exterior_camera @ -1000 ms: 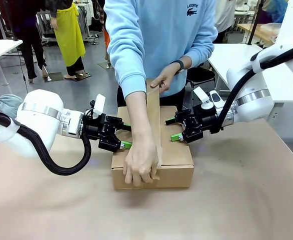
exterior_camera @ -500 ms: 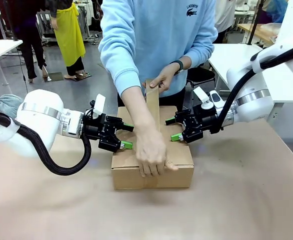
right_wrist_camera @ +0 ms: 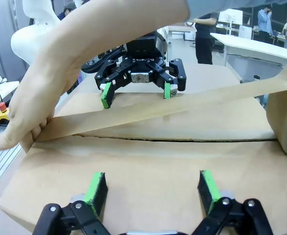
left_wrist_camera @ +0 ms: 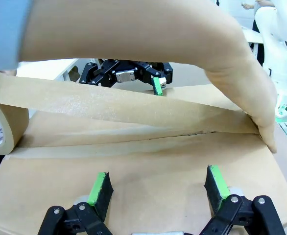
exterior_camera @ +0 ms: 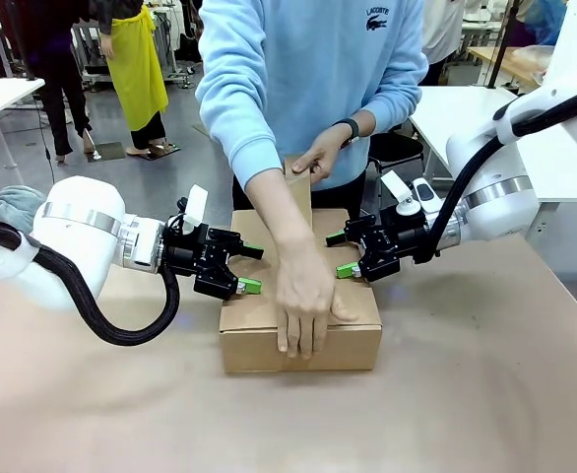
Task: Pack the gift set into the box.
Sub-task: Press and hold the closed box until the human finishes sealing it.
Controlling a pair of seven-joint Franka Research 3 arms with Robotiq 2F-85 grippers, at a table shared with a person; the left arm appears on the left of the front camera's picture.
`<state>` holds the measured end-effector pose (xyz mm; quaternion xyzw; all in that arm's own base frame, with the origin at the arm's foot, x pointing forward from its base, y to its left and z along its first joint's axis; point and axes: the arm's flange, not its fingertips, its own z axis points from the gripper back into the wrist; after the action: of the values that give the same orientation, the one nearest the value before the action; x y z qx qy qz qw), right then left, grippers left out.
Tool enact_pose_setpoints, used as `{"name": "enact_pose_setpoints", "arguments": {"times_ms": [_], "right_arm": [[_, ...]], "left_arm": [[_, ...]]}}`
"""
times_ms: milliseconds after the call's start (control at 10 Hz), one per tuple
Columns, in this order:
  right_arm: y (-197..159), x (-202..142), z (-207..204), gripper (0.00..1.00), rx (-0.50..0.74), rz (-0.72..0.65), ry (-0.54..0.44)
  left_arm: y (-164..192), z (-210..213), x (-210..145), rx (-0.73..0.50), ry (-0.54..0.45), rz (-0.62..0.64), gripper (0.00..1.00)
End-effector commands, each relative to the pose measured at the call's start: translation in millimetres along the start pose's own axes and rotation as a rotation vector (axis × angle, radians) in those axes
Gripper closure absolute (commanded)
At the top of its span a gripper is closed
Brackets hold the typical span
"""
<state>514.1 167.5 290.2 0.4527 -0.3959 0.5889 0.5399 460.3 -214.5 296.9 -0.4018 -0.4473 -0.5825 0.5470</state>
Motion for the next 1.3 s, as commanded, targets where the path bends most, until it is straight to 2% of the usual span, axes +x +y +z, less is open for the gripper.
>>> {"name": "enact_pose_setpoints", "arguments": {"times_ms": [0,1200], "right_arm": [[0.5,-1.4,-0.8,0.0,-0.001,0.001,0.009],[0.5,-1.4,-0.8,0.0,-0.001,0.001,0.009]], "left_arm": [[-1.7,0.1,-2.0,-0.002,-0.004,-0.017,0.0],[-1.7,0.1,-2.0,-0.002,-0.004,-0.017,0.0]]}}
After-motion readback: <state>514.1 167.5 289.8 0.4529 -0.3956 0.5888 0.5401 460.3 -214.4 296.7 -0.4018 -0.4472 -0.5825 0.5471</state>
